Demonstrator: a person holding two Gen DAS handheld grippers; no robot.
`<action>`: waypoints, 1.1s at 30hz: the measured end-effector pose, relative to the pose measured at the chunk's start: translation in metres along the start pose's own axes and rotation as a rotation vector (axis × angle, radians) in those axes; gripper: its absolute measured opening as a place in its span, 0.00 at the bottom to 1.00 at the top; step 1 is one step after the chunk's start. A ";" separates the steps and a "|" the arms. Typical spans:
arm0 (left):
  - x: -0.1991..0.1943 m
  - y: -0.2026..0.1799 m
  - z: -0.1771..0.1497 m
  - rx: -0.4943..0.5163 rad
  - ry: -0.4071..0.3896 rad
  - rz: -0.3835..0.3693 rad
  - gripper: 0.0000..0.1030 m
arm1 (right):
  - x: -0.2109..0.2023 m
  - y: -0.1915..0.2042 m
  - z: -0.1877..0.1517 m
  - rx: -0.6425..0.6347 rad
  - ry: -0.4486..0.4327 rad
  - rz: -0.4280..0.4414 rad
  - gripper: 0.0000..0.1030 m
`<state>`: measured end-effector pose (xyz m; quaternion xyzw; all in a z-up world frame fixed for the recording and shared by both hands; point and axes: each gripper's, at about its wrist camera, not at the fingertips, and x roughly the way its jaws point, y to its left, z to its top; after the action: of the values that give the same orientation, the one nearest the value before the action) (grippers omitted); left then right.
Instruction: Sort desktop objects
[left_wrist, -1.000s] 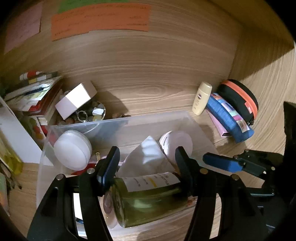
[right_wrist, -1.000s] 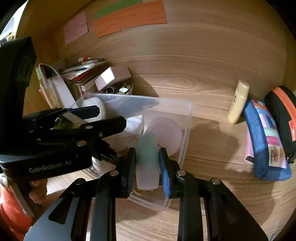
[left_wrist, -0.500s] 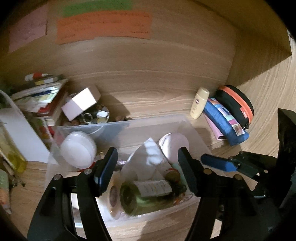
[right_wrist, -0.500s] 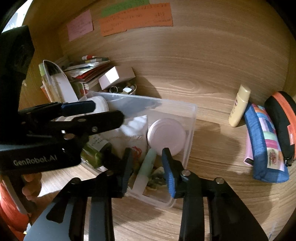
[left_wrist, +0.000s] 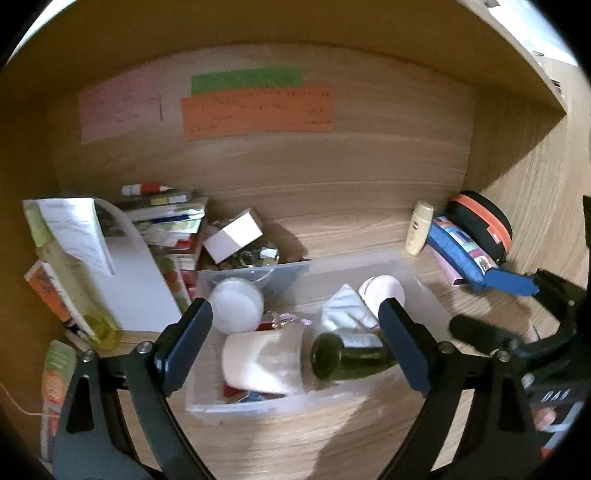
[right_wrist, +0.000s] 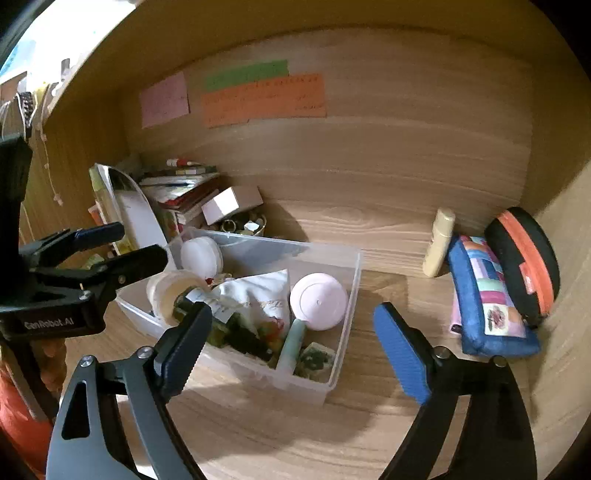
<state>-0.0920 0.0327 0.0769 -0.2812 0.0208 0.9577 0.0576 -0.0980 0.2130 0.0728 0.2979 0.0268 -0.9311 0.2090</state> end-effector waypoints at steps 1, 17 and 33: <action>-0.003 0.001 -0.002 0.000 -0.003 0.009 0.90 | -0.004 0.000 -0.001 0.007 -0.004 0.002 0.86; -0.014 0.007 -0.030 -0.042 0.034 0.002 0.90 | -0.029 0.012 -0.016 0.009 -0.021 -0.006 0.87; -0.014 0.002 -0.034 -0.036 0.046 0.021 0.90 | -0.030 0.014 -0.018 0.005 -0.018 0.006 0.87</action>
<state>-0.0624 0.0265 0.0556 -0.3040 0.0077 0.9517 0.0417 -0.0604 0.2145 0.0758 0.2902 0.0218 -0.9331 0.2114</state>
